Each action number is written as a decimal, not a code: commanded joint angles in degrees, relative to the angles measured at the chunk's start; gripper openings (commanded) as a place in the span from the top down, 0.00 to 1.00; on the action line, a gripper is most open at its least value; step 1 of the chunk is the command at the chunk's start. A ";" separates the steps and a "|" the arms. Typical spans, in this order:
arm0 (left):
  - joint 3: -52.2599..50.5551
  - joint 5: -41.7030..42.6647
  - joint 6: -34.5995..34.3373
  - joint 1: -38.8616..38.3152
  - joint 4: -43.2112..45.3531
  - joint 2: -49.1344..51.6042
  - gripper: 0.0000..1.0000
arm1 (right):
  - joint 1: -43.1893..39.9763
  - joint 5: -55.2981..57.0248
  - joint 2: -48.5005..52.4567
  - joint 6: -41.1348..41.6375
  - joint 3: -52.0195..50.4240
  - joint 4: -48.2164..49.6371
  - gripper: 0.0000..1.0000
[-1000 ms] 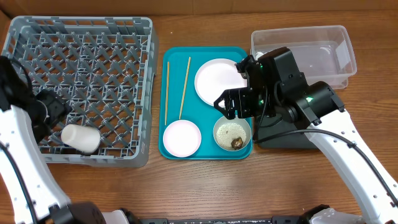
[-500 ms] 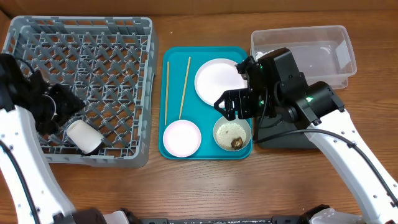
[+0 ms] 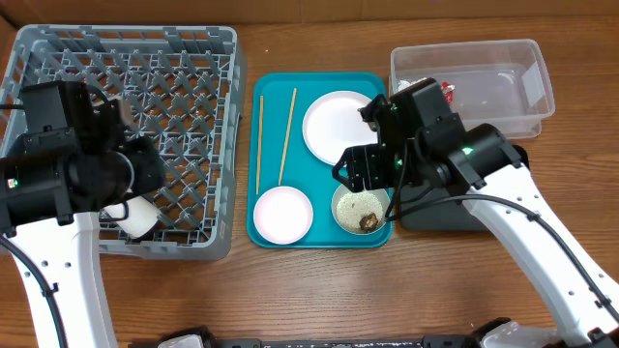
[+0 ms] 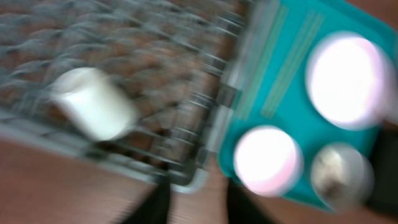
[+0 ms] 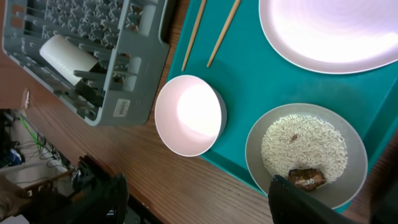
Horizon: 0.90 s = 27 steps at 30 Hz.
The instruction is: Sort waste into correct bins and load items into the dishwasher
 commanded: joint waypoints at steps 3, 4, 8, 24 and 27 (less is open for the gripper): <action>0.02 -18.93 -11.34 1.44 3.78 4.15 0.96 | 1.22 0.42 0.02 0.20 0.61 1.20 0.26; 0.02 -19.41 -11.17 1.60 4.35 5.53 0.96 | 1.22 0.42 0.02 0.20 0.61 1.18 0.27; 0.02 -22.18 -11.19 2.91 4.61 13.40 0.96 | 1.22 0.42 0.02 0.20 0.61 0.90 0.26; 0.02 -13.31 -5.92 12.24 6.47 31.65 0.96 | 1.22 0.42 0.02 0.20 0.61 0.92 0.26; 0.02 -11.26 -4.50 12.15 5.79 31.85 0.96 | 1.22 0.42 0.02 0.20 0.61 0.92 0.26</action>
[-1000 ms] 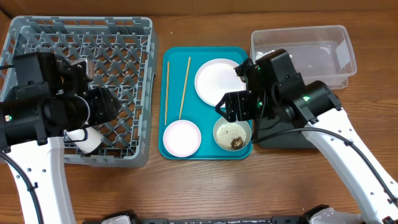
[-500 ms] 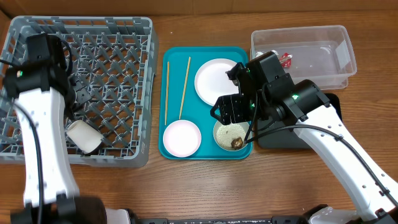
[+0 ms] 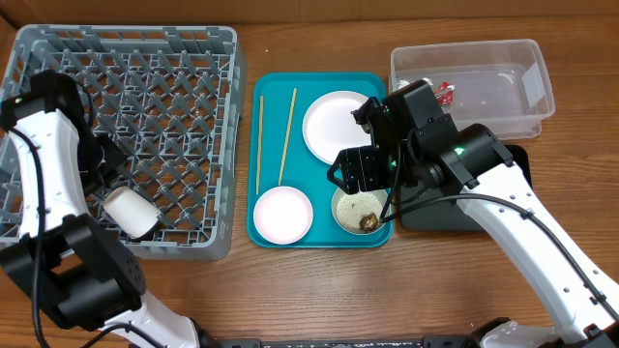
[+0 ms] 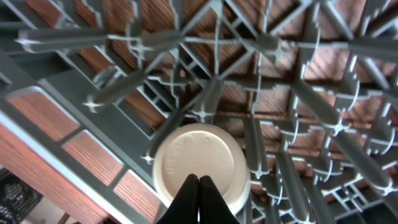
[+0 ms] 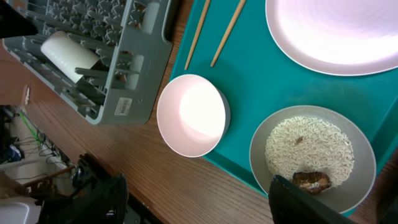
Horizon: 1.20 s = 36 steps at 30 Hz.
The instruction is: Sort waste into correct bins and load items into the dishwasher
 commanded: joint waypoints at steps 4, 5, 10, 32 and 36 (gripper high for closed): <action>0.02 4.81 3.65 -0.39 -4.00 0.52 0.96 | 0.33 0.37 -0.48 0.20 0.61 0.26 0.27; 0.02 4.81 3.63 -0.39 -5.01 0.52 0.96 | 0.33 0.37 -0.48 0.20 0.61 0.26 0.27; 0.04 5.51 3.39 -0.39 -6.91 0.50 0.96 | 0.33 0.37 -0.48 0.20 0.61 0.28 0.27; -8.07 5.14 2.49 0.81 0.07 -3.87 0.96 | 0.33 0.39 -0.48 0.17 0.61 0.26 0.27; -8.07 6.91 2.51 0.81 -2.45 -5.84 0.96 | 0.33 0.39 -0.48 0.17 0.61 0.33 0.27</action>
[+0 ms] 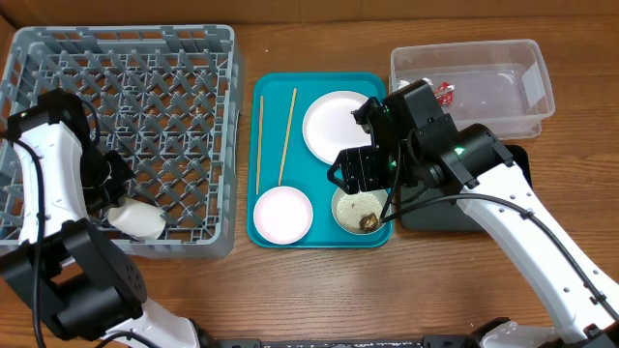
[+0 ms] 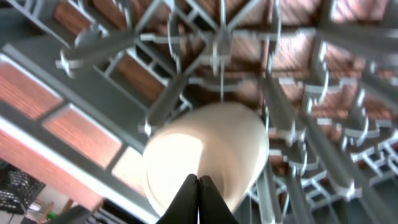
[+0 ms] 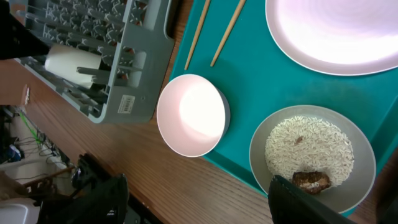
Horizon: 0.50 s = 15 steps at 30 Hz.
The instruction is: Sort waste into correct bins and load items into the dishwasher
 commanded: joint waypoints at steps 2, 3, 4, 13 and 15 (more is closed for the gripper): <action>-1.20 4.61 -0.11 -0.13 -2.43 -3.82 0.96 | 0.33 0.39 -0.48 0.17 0.61 0.37 0.27; -1.20 4.81 -0.11 -0.15 -2.67 -4.09 0.96 | 0.33 0.39 -0.48 0.17 0.61 0.35 0.27; -1.20 4.92 -0.09 -0.17 -2.89 -4.20 0.96 | 0.33 0.37 -0.48 0.17 0.61 0.35 0.27; -1.22 7.58 2.01 -0.68 -4.24 -4.28 0.96 | 0.33 0.39 -0.48 0.20 0.61 0.33 0.27; -1.20 2.67 0.09 -0.55 -4.76 -4.90 0.96 | 0.33 0.35 -0.48 0.22 0.61 0.24 0.27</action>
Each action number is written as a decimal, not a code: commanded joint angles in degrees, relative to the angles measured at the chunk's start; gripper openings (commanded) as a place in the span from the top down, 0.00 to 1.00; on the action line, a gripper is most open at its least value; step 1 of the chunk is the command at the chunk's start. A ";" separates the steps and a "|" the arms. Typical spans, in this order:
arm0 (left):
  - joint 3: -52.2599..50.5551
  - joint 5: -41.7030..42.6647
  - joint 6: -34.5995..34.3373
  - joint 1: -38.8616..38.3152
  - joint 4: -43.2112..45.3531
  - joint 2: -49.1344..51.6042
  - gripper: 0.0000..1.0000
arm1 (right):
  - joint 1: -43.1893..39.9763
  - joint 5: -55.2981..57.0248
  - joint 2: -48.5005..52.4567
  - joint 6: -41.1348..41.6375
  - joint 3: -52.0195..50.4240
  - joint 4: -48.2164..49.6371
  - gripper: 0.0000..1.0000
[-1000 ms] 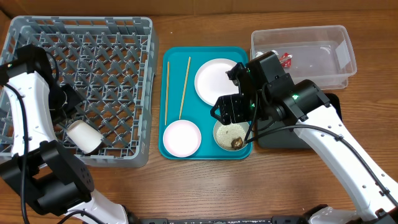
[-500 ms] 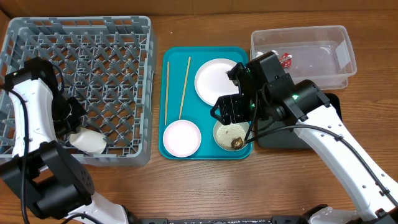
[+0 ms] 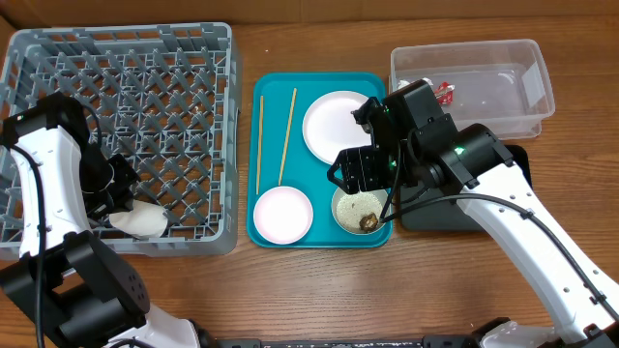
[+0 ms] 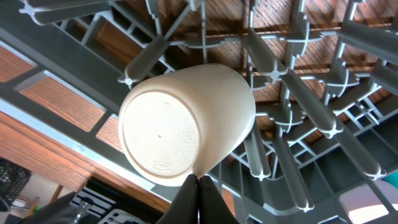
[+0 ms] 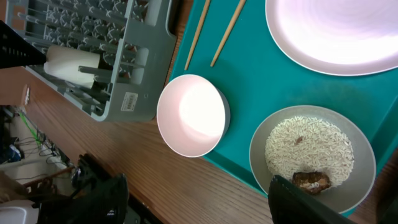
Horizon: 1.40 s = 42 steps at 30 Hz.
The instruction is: Sort waste into correct bins and load items into the dishwasher
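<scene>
A white cup (image 3: 137, 222) lies on its side in the front left corner of the grey dish rack (image 3: 126, 58). In the left wrist view the cup (image 4: 180, 121) shows its base, and my left gripper (image 4: 199, 186) is shut with its tips against the cup's lower edge, holding nothing. The left gripper (image 3: 114, 191) sits low inside the rack. My right gripper (image 5: 202, 199) hangs open above the grey bowl (image 5: 311, 149) of rice with a brown scrap, on the teal tray (image 5: 249, 93).
The tray (image 3: 276, 97) also carries a white bowl (image 3: 282, 214), a white plate (image 3: 337, 121) and two chopsticks (image 3: 287, 135). A clear bin (image 3: 484, 77) stands at the back right. A dark bin (image 3: 435, 213) lies under the right arm.
The cup has turned, so its base now faces the left wrist camera instead of its side. The rack has shifted slightly. The right arm has not moved.
The left arm was above the rack with the cup lying in the front left corner. Then the shut left gripper was down at the cup's base. The cup has since rolled a little against it. The right gripper stayed open over the rice bowl throughout.
</scene>
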 commanded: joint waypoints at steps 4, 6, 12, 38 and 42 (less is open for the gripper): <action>-0.68 -9.07 -3.82 1.66 1.55 -4.44 0.96 | 0.33 0.35 -0.48 0.22 0.61 -0.44 0.27; -0.68 -11.80 -5.44 3.28 3.17 -4.76 0.96 | 0.33 0.35 -0.48 0.22 0.61 -0.26 0.27; -1.14 -6.80 -1.81 8.02 8.04 -1.68 0.96 | 0.33 0.35 -0.48 0.22 0.61 0.11 0.27; -1.49 11.17 15.78 7.87 5.81 4.52 0.96 | 0.33 0.33 -0.48 0.22 0.61 0.11 0.27; -1.46 16.02 17.90 7.87 3.93 3.76 0.96 | 0.33 0.35 -0.48 0.22 0.61 0.11 0.27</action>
